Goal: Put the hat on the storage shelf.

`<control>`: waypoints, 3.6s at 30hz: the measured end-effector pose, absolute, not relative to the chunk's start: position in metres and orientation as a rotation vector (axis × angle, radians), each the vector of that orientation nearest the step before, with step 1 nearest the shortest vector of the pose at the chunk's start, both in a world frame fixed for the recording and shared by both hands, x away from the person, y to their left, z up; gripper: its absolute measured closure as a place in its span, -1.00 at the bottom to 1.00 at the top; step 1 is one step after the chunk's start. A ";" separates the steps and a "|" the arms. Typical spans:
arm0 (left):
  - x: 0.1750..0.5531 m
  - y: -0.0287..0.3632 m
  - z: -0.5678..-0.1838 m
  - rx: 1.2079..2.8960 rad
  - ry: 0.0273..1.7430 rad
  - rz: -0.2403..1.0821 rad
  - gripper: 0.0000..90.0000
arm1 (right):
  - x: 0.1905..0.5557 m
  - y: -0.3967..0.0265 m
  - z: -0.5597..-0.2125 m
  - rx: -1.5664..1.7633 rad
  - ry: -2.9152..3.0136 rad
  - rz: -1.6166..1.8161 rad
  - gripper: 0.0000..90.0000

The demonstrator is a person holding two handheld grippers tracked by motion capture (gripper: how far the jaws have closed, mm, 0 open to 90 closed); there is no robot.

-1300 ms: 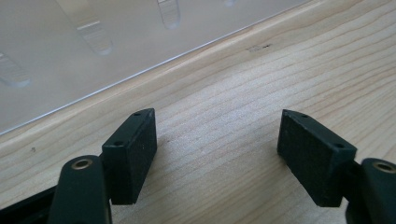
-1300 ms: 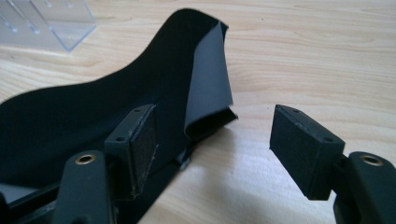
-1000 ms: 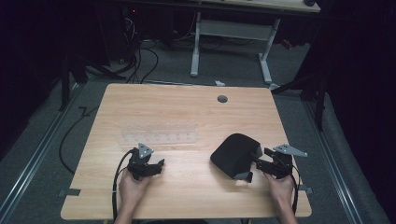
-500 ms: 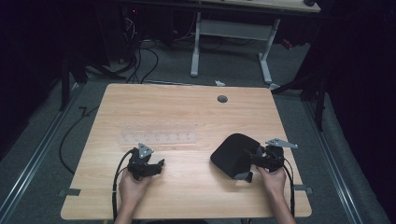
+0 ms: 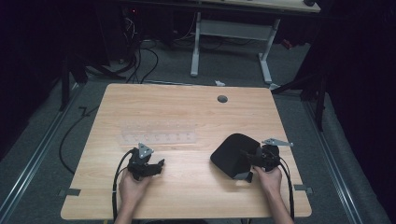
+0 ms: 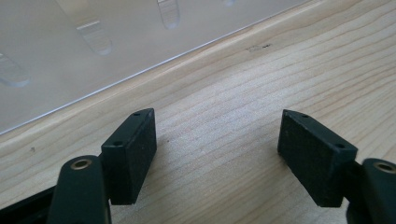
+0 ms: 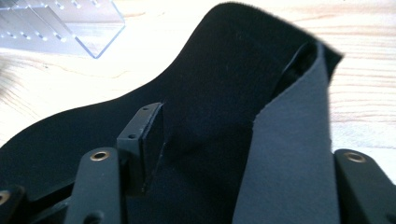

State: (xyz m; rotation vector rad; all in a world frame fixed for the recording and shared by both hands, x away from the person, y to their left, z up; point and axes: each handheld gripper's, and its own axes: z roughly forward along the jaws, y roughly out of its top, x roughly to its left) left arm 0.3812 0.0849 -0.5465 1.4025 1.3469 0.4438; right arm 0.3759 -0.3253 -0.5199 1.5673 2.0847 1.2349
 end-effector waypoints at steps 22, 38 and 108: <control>0.381 0.085 -0.547 1.402 1.347 0.445 -0.37 | 0.363 -0.324 -0.517 1.367 2.177 1.352 0.71; 0.381 0.085 -0.546 1.400 1.347 0.442 -0.37 | 0.349 -0.319 -0.503 1.303 2.192 1.394 0.85; 0.314 0.027 -0.500 1.542 0.896 0.244 -0.42 | 0.330 -0.254 -0.464 1.312 2.196 1.590 0.85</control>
